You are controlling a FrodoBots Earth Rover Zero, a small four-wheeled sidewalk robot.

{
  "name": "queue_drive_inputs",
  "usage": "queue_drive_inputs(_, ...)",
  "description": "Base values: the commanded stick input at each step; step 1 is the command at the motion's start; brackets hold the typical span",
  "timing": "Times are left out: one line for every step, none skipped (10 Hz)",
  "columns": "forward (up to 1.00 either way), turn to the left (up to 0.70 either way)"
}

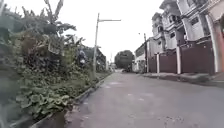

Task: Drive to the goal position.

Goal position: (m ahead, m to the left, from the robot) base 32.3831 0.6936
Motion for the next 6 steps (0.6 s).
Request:
queue_drive_inputs(1.0, -0.4)
queue_drive_inputs(1.0, -0.4)
queue_drive_inputs(1.0, -0.33)
queue_drive_inputs(1.0, -0.09)
queue_drive_inputs(1.0, 0.0)
queue_drive_inputs(1.0, 0.0)
